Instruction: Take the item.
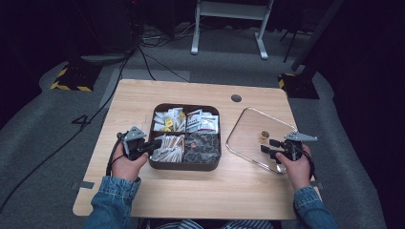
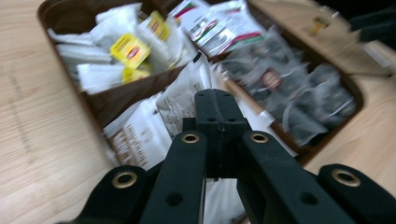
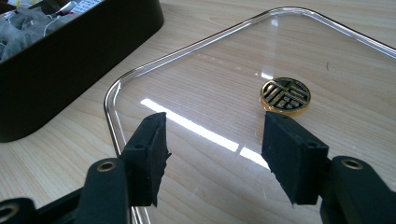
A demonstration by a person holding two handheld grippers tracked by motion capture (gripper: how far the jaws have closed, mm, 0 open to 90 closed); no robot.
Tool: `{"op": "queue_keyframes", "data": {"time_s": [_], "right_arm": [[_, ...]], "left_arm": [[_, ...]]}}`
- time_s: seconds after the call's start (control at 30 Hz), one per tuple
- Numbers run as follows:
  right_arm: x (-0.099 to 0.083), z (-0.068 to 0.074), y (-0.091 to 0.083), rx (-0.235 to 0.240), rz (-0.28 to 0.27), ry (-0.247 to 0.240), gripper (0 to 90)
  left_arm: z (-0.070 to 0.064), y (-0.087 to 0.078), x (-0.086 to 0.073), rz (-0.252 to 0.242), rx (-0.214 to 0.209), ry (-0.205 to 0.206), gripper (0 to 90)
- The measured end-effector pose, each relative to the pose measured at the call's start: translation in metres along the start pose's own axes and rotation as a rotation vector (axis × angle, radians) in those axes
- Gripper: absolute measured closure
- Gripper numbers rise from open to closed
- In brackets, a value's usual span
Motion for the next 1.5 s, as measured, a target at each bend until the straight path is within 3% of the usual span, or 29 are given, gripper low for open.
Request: {"op": "queue_keyframes", "data": {"time_s": [0.2,0.43,0.93,1.23,1.3,1.5], "right_arm": [[0.002,0.002,0.001,0.005,-0.004,-0.012,41.2],[0.003,0.003,0.003,0.009,-0.007,-0.018,41.3],[0.004,0.001,0.0,0.002,-0.016,-0.017,40.8],[0.005,0.0,-0.001,-0.001,-0.024,-0.014,40.3],[0.005,0.0,-0.001,-0.005,-0.024,-0.015,40.3],[0.005,0.0,-0.001,-0.001,-0.027,-0.013,40.0]], "left_arm": [[-0.007,-0.007,0.006,-0.051,-0.074,-0.031,90.0],[-0.017,-0.017,0.013,-0.089,-0.118,-0.021,90.0],[-0.048,-0.017,0.018,-0.068,-0.156,0.074,90.0],[-0.069,-0.012,0.017,-0.043,-0.201,0.128,90.0],[-0.077,-0.01,0.016,-0.03,-0.207,0.165,90.0],[-0.09,-0.006,0.013,-0.01,-0.241,0.188,89.9]]}}
Point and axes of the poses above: each handheld gripper's, and its own axes: y roughly forward along the jaws, x roughly out of its top, z roughly to its left, the point moved 6 cm from there along y, roughly forward along the jaws, and after that the axes turned 4 degrees about -y, right-handed, at the moved point
